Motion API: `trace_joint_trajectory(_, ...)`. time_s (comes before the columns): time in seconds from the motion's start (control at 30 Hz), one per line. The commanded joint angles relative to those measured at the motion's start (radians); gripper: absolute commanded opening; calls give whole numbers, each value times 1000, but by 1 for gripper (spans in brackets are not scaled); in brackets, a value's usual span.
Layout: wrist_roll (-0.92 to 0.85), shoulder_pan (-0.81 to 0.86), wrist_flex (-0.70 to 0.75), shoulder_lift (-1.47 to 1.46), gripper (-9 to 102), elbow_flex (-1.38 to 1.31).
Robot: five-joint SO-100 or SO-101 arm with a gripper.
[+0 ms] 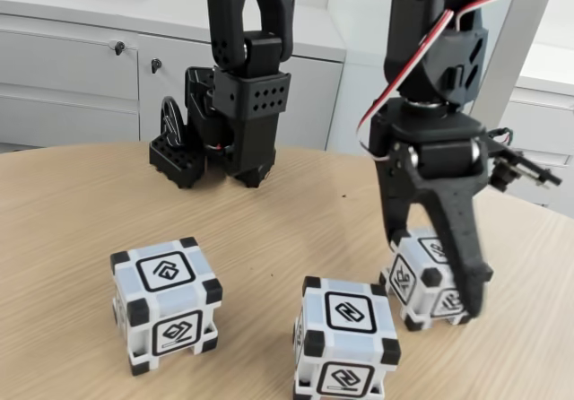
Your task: Stack cubes from left to right.
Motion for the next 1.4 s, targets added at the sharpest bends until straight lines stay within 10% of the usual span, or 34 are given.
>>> trace_joint_trajectory(0.0, -37, 5, -11, 6, 46, -75)
trace_joint_trajectory(1.37, -126, 6, 255, -222, 46, -360)
